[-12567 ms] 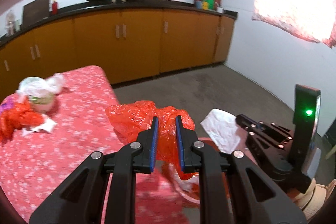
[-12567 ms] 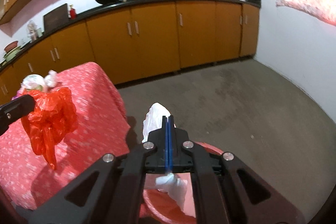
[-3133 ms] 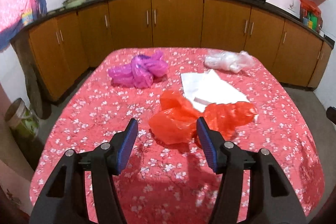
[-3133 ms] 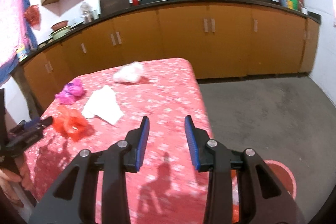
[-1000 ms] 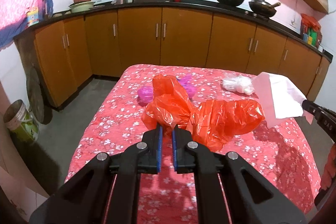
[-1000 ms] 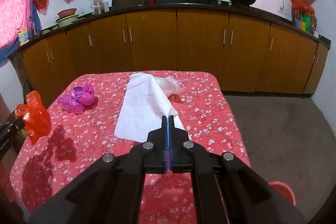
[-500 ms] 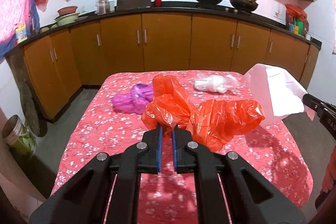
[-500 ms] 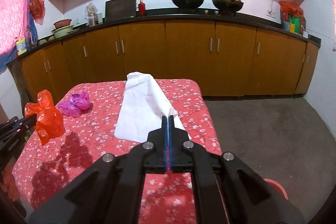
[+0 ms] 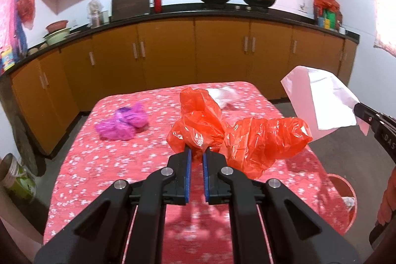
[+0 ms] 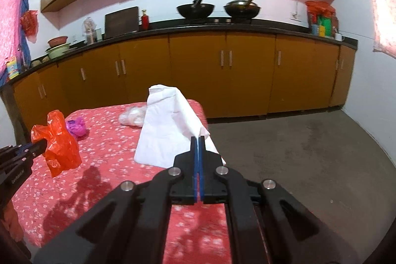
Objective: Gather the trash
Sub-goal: 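Carry the red bags and white paper to the orange basket and open both tools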
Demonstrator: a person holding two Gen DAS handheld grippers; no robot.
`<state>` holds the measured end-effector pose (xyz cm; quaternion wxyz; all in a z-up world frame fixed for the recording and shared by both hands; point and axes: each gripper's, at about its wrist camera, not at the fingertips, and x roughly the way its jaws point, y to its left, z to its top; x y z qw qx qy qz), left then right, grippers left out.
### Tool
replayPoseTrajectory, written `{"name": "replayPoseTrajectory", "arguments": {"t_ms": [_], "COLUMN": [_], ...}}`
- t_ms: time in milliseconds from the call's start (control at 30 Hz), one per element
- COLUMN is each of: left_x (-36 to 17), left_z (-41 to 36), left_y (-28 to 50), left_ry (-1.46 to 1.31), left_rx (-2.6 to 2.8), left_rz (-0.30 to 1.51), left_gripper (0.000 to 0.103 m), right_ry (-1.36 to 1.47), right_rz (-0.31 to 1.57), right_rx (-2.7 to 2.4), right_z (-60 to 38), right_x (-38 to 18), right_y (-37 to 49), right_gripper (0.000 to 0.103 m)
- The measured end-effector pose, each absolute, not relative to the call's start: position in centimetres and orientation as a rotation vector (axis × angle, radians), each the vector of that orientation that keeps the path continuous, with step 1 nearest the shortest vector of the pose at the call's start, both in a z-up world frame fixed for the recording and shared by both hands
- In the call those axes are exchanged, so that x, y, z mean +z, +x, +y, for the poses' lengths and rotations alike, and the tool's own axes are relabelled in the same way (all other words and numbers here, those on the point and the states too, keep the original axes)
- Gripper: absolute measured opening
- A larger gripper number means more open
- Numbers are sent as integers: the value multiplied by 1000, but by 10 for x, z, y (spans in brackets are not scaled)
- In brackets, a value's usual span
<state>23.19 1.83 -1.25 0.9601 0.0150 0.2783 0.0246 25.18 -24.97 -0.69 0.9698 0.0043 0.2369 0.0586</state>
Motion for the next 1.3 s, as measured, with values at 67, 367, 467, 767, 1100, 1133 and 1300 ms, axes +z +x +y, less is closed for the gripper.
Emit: {"name": "replayPoseTrajectory", "arguments": {"t_ms": [67, 367, 467, 767, 1100, 1133, 1300], "left_x": [-14, -24, -28, -44, -78, -82, -101], "left_z": [2, -72, -97, -174, -236, -240, -259], "left_y": [234, 238, 238, 236, 233, 232, 233], "left_ry": [38, 62, 63, 83, 130, 133, 158], "left_rx": [21, -109, -156, -283, -375, -380, -401], "left_rz": [570, 597, 608, 645, 723, 731, 769], "left_gripper": [7, 7, 7, 7, 7, 7, 7], "right_ry": [13, 51, 51, 74, 110, 116, 124], "right_rz": [476, 479, 486, 527, 600, 612, 659], "right_rx": [96, -42, -84, -194, -260, -265, -278], "right_z": [-262, -336, -358, -420, -467, -471, -483], "right_x": [-8, -20, -28, -56, -93, -99, -123], "right_y": [249, 232, 225, 203, 188, 186, 184], "right_gripper": [3, 3, 3, 3, 3, 3, 3]}}
